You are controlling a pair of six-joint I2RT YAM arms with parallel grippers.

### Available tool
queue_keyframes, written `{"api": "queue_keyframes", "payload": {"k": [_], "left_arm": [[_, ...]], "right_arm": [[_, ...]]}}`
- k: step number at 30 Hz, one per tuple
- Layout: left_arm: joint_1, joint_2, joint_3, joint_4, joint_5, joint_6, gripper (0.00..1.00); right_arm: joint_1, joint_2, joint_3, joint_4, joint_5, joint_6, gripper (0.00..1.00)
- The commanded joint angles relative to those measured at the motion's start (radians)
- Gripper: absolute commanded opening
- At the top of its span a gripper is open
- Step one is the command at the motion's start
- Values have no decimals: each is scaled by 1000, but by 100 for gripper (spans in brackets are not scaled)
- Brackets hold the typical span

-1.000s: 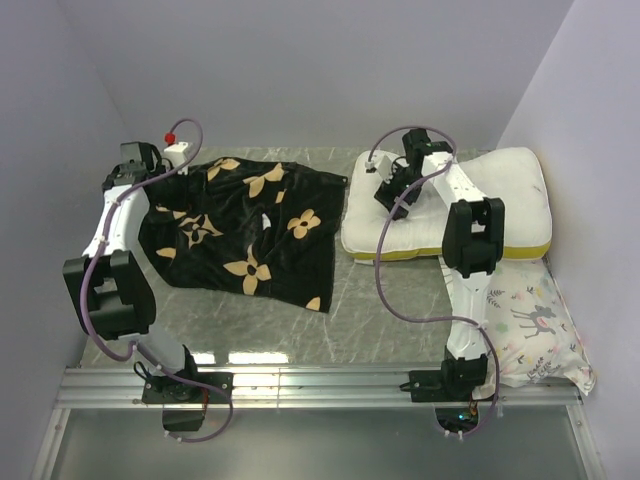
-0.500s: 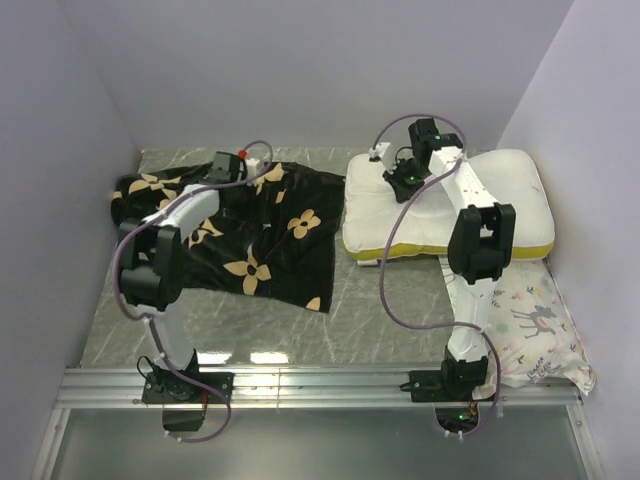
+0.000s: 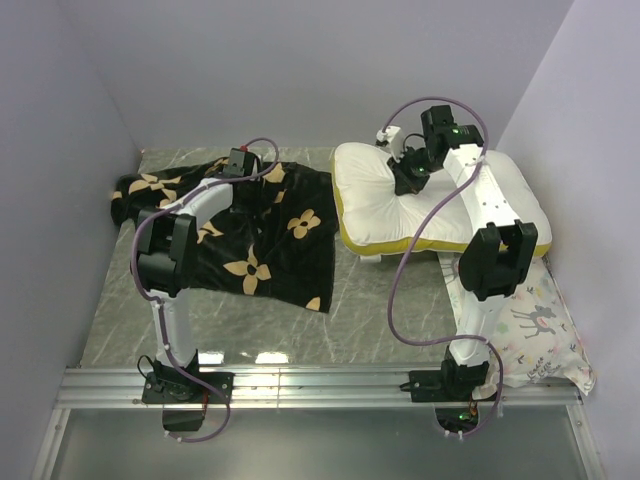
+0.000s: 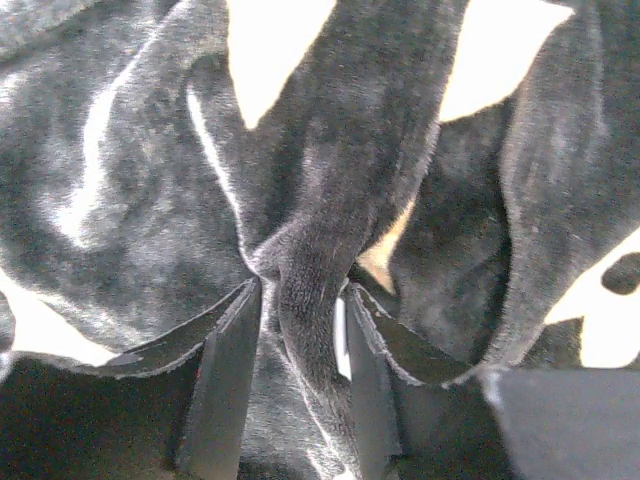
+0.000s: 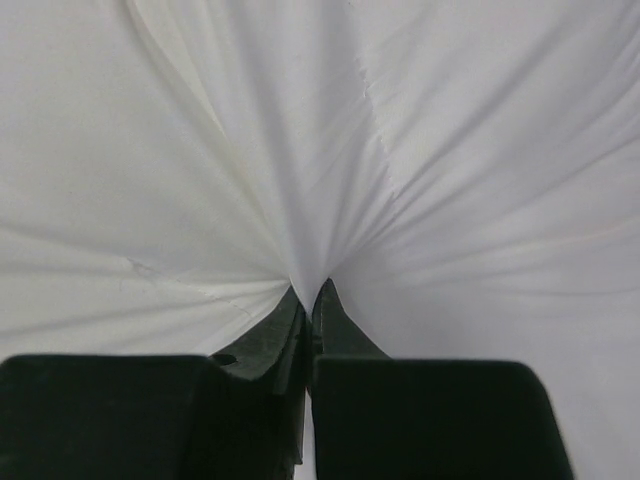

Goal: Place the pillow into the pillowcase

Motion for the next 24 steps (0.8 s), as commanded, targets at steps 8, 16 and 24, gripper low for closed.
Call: {"api": "queue_keyframes", "payload": {"k": [8,16,24], "left_arm": [[24,-35,-33,2,-17,-15,25],[91,-177,-53,19,310,-14,0],[104,-263,-25,-65,422,12,0]], "right_arm": [[39,-61,41,-21,-102,46,0],[166,-89,27,-32,-188,61,0],[326,-93,-129,66,-190,40,0]]}}
